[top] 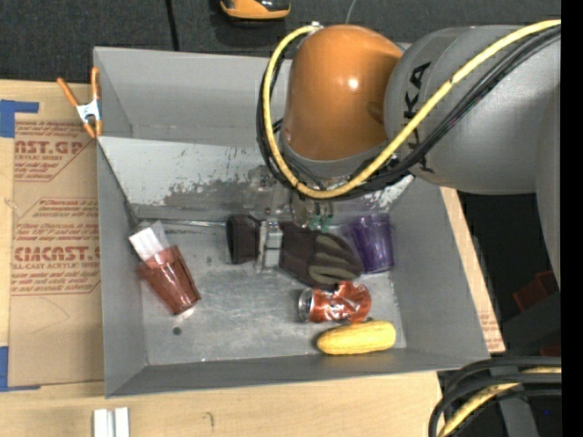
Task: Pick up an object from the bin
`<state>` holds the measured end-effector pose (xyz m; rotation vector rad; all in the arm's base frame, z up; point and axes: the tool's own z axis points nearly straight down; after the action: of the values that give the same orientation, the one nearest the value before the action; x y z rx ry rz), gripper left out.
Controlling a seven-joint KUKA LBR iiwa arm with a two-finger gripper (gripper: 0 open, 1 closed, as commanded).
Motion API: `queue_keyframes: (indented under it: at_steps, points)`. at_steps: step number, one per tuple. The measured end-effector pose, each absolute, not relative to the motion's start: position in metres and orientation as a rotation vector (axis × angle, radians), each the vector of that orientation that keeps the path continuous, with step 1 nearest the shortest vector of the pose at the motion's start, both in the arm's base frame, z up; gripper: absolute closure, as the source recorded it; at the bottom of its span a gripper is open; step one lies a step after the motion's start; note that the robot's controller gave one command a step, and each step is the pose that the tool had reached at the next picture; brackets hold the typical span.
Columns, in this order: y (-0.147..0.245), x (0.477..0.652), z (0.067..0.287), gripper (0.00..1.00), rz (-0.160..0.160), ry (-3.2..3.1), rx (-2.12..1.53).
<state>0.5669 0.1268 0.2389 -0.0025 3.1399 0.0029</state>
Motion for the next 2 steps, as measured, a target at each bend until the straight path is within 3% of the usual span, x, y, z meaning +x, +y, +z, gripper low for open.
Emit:
queue_keyframes:
  at_steps: [2]
  points:
    - [0.077,0.576,0.173,0.00,0.002,3.139,-0.079]
